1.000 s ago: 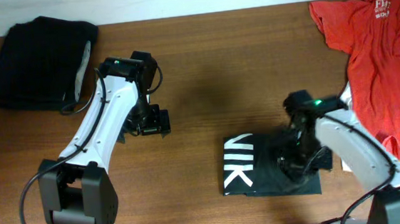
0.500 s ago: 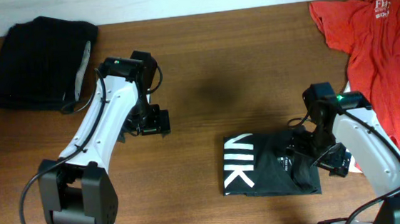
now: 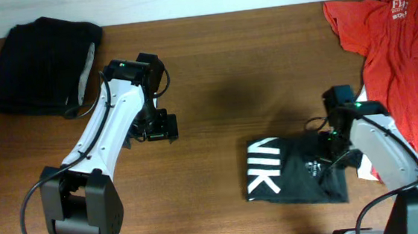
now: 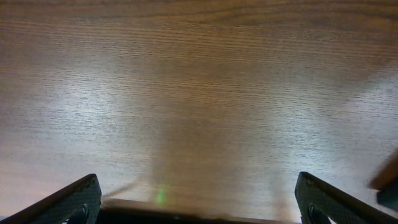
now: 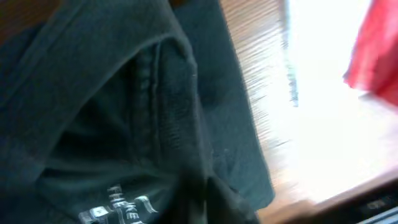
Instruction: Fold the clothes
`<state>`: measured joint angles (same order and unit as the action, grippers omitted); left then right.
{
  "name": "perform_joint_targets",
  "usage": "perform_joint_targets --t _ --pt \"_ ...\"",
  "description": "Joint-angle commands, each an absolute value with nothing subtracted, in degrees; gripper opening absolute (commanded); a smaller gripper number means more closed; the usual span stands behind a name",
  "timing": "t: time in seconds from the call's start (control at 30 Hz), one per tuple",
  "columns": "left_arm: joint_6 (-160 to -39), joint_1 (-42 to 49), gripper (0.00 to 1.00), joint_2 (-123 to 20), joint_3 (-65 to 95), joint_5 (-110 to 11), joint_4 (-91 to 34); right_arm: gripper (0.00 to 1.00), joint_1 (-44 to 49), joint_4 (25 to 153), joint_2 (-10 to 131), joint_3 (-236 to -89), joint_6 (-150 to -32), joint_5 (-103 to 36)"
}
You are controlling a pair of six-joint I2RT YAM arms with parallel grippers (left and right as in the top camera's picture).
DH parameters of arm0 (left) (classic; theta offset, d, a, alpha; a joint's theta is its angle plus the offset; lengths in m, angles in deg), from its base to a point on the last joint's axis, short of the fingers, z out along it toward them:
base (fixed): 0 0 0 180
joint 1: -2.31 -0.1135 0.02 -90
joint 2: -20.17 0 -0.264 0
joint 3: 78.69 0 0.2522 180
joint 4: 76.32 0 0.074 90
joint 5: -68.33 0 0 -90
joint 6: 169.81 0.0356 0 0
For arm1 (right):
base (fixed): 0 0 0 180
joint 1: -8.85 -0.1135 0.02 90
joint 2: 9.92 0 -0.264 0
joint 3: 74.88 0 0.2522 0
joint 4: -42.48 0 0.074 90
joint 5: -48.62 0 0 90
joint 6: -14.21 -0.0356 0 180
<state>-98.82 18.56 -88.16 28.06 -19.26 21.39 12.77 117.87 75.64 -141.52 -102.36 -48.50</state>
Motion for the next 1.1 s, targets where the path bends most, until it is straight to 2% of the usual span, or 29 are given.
perform_joint_targets --t 0.0,0.03,0.1,0.17,0.2,0.3,0.37,0.4,0.47,0.57,0.67,0.7,0.73,0.8,0.83,0.87,0.97,1.03,1.07 --pt "-97.92 18.16 0.99 -87.88 28.04 -18.91 21.43 0.79 16.58 116.38 75.77 -139.69 -105.2 -52.3" --pt "-97.9 18.16 0.99 -87.88 28.04 -18.91 21.47 0.99 16.86 117.17 75.77 -139.71 -105.22 -52.17" --pt "-97.9 18.16 0.99 -87.88 28.0 -18.89 21.67 0.95 16.86 122.33 75.62 -143.4 -105.2 -48.93" --pt "-97.9 18.16 0.99 -87.88 28.0 -18.89 21.65 1.0 16.73 132.84 75.51 -153.94 -104.96 -48.74" --pt "-97.92 18.16 0.99 -87.88 28.0 -18.89 21.63 0.99 16.75 135.25 75.51 -157.09 -104.98 -48.96" --pt "-97.92 18.16 0.99 -87.88 28.0 -18.89 21.67 0.99 16.67 137.48 75.53 -159.45 -104.7 -47.86" --pt "-97.92 18.16 0.99 -87.88 28.0 -18.89 21.43 0.99 14.96 134.5 75.55 -158.97 -93.92 -37.07" --pt "-97.92 18.16 0.99 -87.88 28.0 -18.89 21.17 0.93 13.32 132.43 75.55 -158.0 -89.88 -31.99" --pt "-97.92 18.16 0.99 -87.88 28.0 -18.91 21.01 0.7 8.71 126.74 75.64 -152.67 -89.16 -30.33" --pt "-97.92 18.16 0.99 -87.88 28.0 -18.89 21.45 0.66 3.62 112.54 75.86 -139.69 -93.31 -31.27" --pt "-97.9 18.16 0.99 -87.88 28.0 -18.86 21.71 0.65 4.1 109.13 75.88 -137.18 -93.62 -31.3" --pt "-97.9 18.16 0.99 -87.88 28.0 -18.89 21.71 0.61 4.1 109.08 75.88 -137.18 -93.64 -31.43" --pt "-97.9 18.16 0.99 -87.88 28.0 -18.86 21.69 0.52 4.1 108.91 75.88 -137.2 -93.64 -31.51" --pt "-97.9 18.16 0.99 -87.88 28.0 -18.86 21.69 0.41 4.1 110.18 75.86 -138.18 -93.64 -32.45" --pt "-97.9 18.16 0.99 -87.88 28.0 -18.86 21.71 0.27 4.1 113.08 75.86 -140.69 -93.62 -34.66" --pt "-97.9 18.16 0.99 -87.88 28.0 -18.86 21.65 0.21 4.1 114.99 75.86 -142.73 -93.64 -35.71" --pt "-97.9 18.16 0.99 -87.88 28.0 -18.86 21.73 0.17 4.1 117.96 75.86 -144.5 -94.43 -39.36" --pt "-97.9 18.16 0.99 -87.88 28.0 -18.86 21.69 0.27 4.1 120.67 75.86 -144.5 -96.35 -41.28" --pt "-97.9 18.16 0.99 -87.88 28.0 -18.86 21.71 0.27 4.1 122.7 75.86 -144.5 -99.87 -44.04"
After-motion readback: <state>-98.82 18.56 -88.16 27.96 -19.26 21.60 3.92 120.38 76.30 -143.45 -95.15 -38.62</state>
